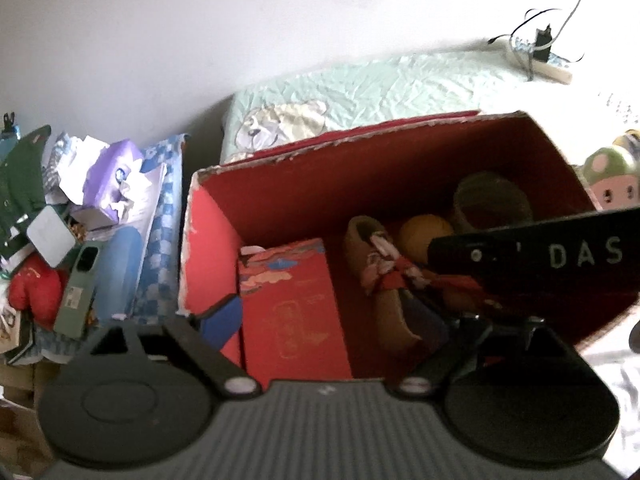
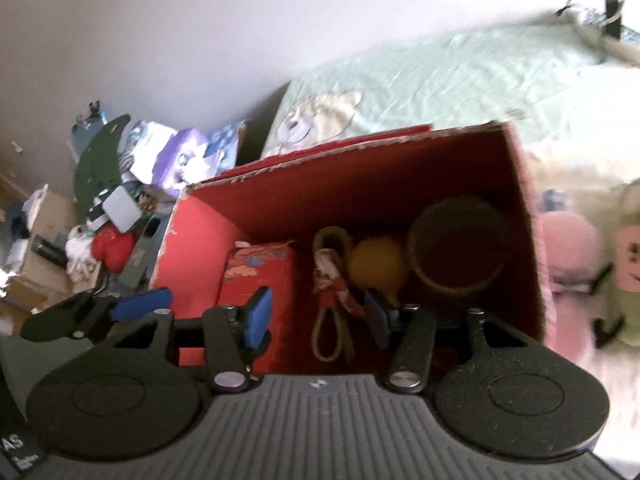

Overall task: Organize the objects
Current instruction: 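Withdraw the right gripper up out of the red box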

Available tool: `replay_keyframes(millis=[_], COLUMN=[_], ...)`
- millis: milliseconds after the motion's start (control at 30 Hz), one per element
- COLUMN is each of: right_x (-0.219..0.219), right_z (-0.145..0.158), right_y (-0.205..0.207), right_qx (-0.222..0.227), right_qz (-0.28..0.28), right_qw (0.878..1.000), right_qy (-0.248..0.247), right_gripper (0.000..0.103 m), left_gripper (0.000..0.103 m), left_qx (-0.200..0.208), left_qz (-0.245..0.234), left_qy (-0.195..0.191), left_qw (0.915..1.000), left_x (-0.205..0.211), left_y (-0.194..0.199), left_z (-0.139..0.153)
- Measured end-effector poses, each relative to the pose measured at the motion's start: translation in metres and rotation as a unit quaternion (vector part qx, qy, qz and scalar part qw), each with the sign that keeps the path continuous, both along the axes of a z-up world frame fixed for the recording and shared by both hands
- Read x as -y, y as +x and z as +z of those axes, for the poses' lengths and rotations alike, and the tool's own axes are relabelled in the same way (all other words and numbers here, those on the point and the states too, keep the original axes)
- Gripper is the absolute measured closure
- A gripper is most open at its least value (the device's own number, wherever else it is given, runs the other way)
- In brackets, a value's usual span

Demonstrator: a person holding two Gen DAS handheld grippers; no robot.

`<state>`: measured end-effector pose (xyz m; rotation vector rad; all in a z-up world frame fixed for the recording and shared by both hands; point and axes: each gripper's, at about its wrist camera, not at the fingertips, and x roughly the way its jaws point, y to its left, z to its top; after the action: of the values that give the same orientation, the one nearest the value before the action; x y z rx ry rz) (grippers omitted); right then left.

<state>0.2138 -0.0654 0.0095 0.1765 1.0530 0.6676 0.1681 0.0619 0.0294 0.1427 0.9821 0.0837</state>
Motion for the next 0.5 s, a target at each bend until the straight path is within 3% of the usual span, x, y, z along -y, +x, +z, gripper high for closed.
replay_keyframes(millis=[267, 500], right_x=[0.027, 0.042], right_z=[0.013, 0.019], right_y=[-0.028, -0.052], right_qx=[0.034, 0.059], right_qz=[-0.035, -0.03], right_qw=[0.999, 0.998], right_qy=[-0.007, -0.012], right_gripper=[0.046, 0.045], left_gripper=[0.009, 0.008], left_qx=[-0.001, 0.009], left_qz=[0.013, 0.041], left_qy=[-0.017, -0.009], left_qw=[0.9998, 0.9991], left_x=[0.01, 0.021], left_y=[-0.022, -0.041], left_z=[0.005, 0.016])
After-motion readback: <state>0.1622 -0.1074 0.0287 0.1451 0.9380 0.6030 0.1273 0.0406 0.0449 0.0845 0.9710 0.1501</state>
